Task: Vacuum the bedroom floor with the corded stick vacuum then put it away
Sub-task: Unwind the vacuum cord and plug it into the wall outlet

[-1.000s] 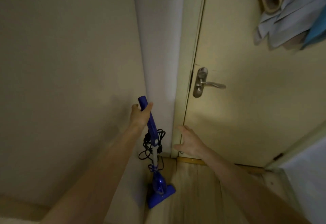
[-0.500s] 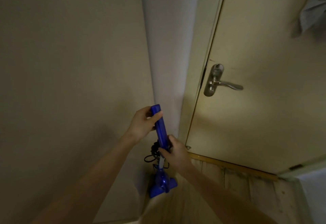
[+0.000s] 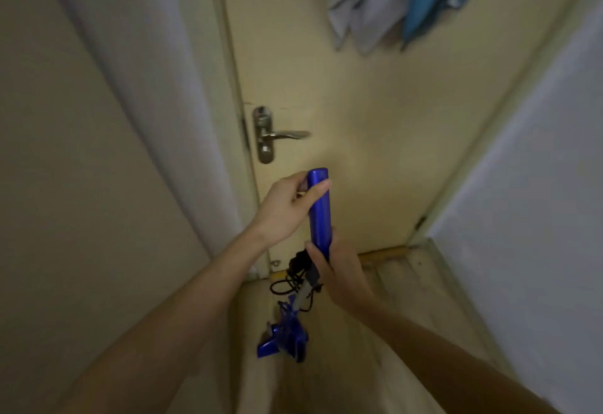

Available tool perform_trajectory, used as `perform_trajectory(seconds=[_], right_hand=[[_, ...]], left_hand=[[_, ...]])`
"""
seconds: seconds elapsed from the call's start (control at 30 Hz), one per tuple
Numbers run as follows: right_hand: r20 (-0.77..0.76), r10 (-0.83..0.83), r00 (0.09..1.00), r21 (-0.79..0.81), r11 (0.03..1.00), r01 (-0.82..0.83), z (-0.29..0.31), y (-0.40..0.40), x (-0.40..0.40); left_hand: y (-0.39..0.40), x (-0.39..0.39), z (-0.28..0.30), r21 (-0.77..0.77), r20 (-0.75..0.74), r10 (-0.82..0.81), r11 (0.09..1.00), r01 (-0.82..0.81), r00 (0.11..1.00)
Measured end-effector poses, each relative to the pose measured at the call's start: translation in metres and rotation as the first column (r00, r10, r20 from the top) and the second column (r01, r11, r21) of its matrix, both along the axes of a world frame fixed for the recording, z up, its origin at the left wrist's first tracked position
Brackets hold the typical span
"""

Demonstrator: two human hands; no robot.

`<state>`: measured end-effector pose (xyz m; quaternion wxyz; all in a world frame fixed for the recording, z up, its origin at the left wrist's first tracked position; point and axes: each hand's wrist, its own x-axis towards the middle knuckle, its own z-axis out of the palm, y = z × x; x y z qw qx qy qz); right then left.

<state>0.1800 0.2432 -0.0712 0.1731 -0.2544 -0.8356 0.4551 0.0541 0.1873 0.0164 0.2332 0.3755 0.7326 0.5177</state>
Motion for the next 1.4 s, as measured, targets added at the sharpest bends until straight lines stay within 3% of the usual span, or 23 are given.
perform_trajectory(seconds=[0.13,0.3,0.63,0.77,1.03,1.4], right_hand=[[0.036,-0.226,0.973,0.025,0.974,0.225,0.013,-0.006,0.063],[0.033,-0.483,0.875,0.07,0.875,0.48,0.022,-0.031,0.157],[-0.031,-0.84,0.542,0.107,0.537,0.837,0.043,-0.116,0.359],[-0.041,-0.909,0.416,0.106,0.41,0.906,0.043,-0.164,0.442],[-0.045,-0.977,0.208,0.146,0.199,0.969,0.044,-0.259,0.614],[-0.072,-0.994,-0.083,0.178,-0.095,0.979,0.051,-0.337,0.811]], left_hand=[[0.025,0.052,0.007,0.028,0.012,-0.239,0.971,0.239,0.971],[0.04,0.14,0.013,0.065,-0.006,-0.526,0.848,0.525,0.85],[0.029,0.357,0.025,0.107,0.152,-0.863,0.498,0.86,0.481],[0.001,0.453,0.023,0.119,0.188,-0.928,0.348,0.93,0.323],[-0.071,0.648,0.028,0.134,0.221,-0.971,0.123,0.983,0.092],[-0.135,0.857,0.033,0.184,0.32,-0.925,-0.152,0.971,-0.205]])
